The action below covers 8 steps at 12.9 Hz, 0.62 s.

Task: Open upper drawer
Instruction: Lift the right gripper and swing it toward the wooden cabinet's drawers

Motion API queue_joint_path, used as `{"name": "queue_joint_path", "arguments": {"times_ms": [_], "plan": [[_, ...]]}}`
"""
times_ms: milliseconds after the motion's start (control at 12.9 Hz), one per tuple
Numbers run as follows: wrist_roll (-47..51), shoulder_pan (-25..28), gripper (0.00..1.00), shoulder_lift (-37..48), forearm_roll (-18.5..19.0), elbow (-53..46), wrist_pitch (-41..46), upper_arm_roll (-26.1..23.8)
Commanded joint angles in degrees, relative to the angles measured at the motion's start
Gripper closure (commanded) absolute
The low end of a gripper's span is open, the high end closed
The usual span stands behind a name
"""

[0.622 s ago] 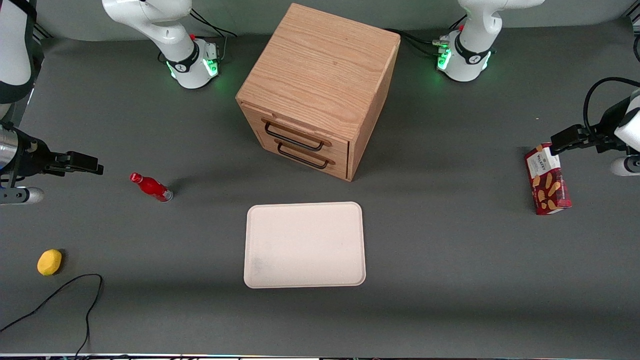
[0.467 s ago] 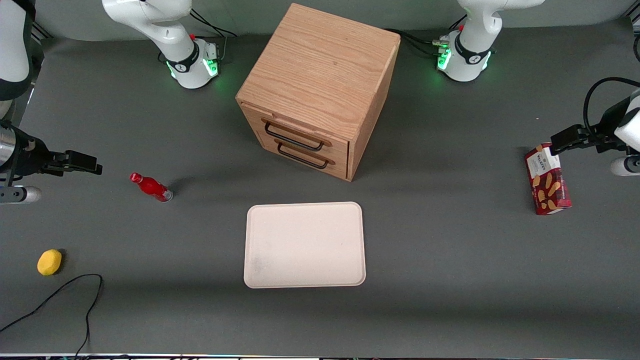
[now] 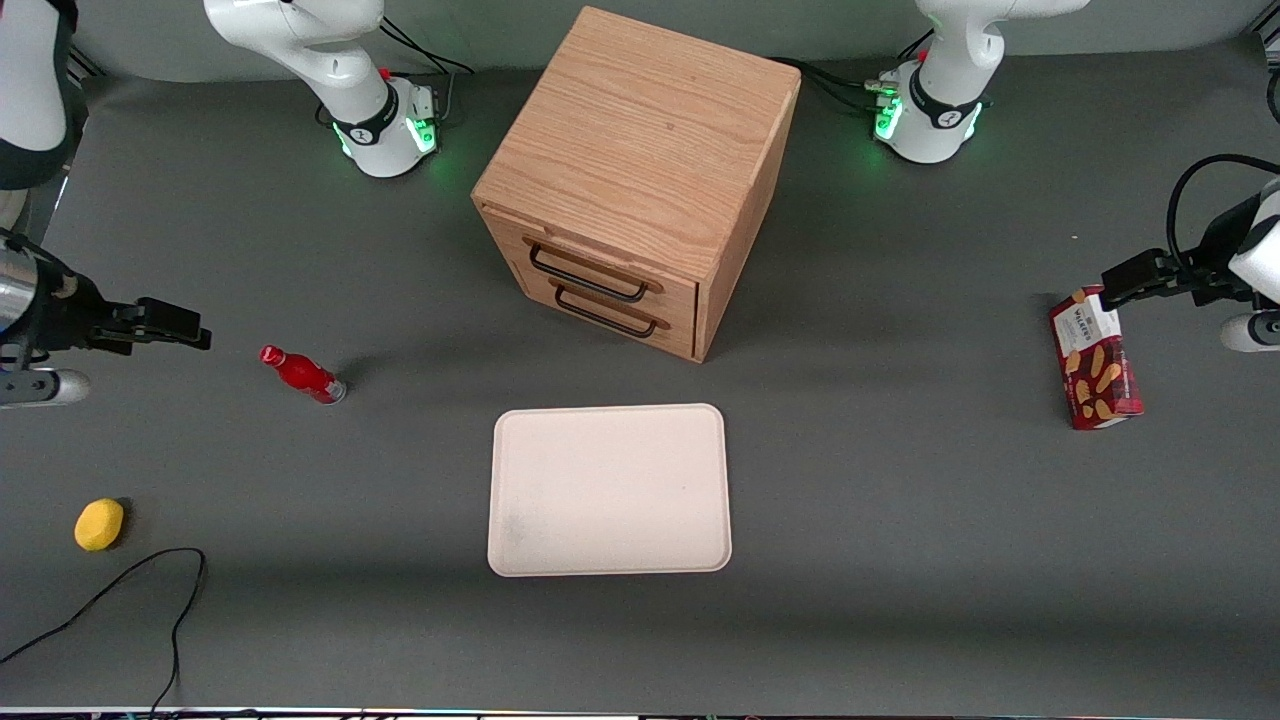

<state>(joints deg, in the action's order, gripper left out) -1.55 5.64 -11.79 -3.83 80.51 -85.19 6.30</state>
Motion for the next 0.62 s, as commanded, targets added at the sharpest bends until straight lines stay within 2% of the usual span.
{"name": "queue_joint_path", "arguments": {"times_ms": [0,311,544], "plan": [[2.5,1.5,0.00,-2.1,-2.9,-2.1,1.0,-0.1],[1.5,1.8,0.00,-3.7,-10.2,-4.2,1.2,-0.1],[1.4,2.6,0.00,-3.4,-10.4,-4.4,1.1,-0.8]]}}
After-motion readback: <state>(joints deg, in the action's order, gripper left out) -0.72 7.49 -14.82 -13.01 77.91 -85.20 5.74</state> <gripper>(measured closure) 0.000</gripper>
